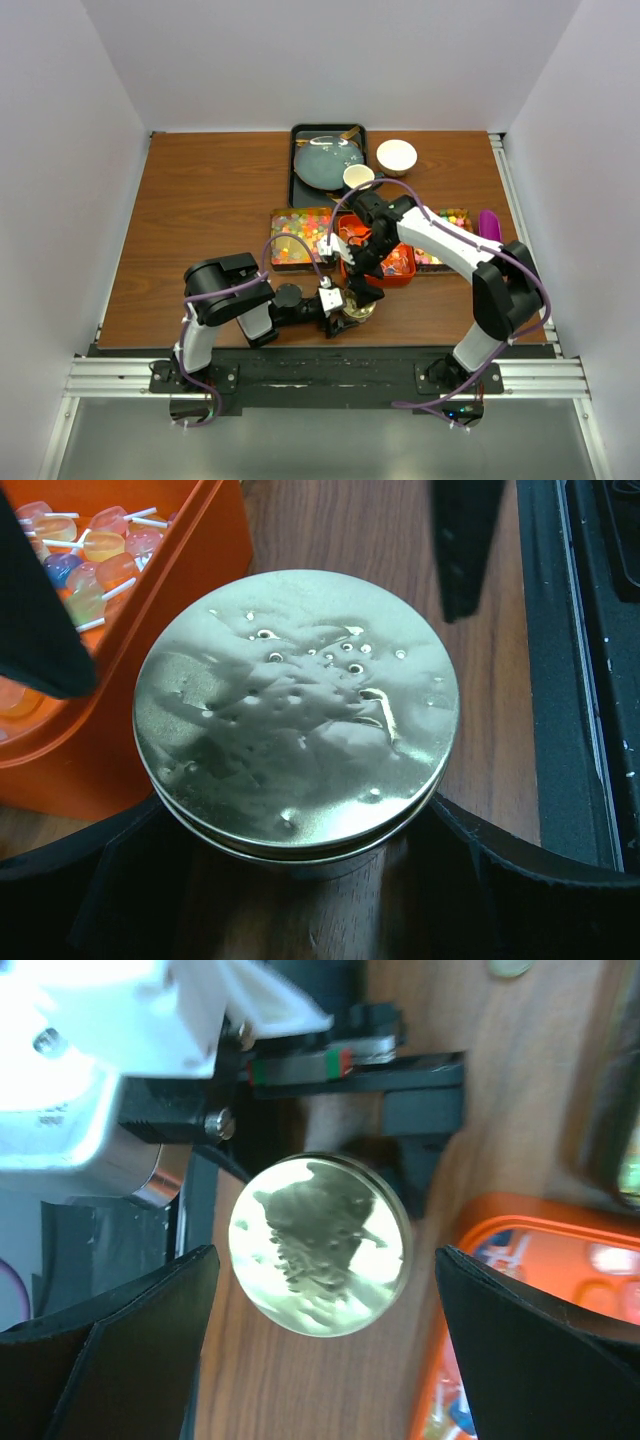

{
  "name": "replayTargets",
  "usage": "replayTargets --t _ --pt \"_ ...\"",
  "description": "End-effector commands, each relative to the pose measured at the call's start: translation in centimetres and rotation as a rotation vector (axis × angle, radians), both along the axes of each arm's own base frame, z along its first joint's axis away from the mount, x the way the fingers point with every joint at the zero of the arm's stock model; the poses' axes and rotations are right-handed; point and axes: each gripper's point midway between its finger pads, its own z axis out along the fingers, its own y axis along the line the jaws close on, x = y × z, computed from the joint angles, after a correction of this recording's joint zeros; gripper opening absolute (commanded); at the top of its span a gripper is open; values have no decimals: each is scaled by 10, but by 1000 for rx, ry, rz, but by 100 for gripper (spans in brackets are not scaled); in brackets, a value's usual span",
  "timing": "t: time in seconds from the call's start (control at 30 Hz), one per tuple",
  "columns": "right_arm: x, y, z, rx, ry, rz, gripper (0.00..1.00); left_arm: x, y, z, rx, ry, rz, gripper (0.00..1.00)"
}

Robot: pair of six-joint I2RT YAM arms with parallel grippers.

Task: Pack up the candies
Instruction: Screw the bottle lid onto the packing bottle.

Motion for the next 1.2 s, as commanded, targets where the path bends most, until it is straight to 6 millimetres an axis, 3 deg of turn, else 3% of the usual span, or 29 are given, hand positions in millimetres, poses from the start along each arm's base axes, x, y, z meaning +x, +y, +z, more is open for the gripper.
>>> replayTargets --t 0.0,0.4,0.7,0.83,0.97,1.1,1.17 --pt "-5 -6 -9 -22 -14 26 92 9 17 -32 132 -37 44 0" --pt "-25 -30 -14 -92 6 42 90 15 20 -34 137 -25 77 0" --pt "-59 -76 -27 -213 2 59 92 20 21 -36 136 -2 89 0" --pt "-69 -88 -23 -245 11 48 92 19 21 -37 139 -1 81 0" --pt "-54 -87 -11 -219 1 -49 91 15 19 -36 133 4 59 0" --pt "-8 -66 19 -112 -43 -197 91 12 18 -37 133 9 41 0" --pt "6 -51 29 -47 -64 -205 92 11 18 -38 135 15 34 0"
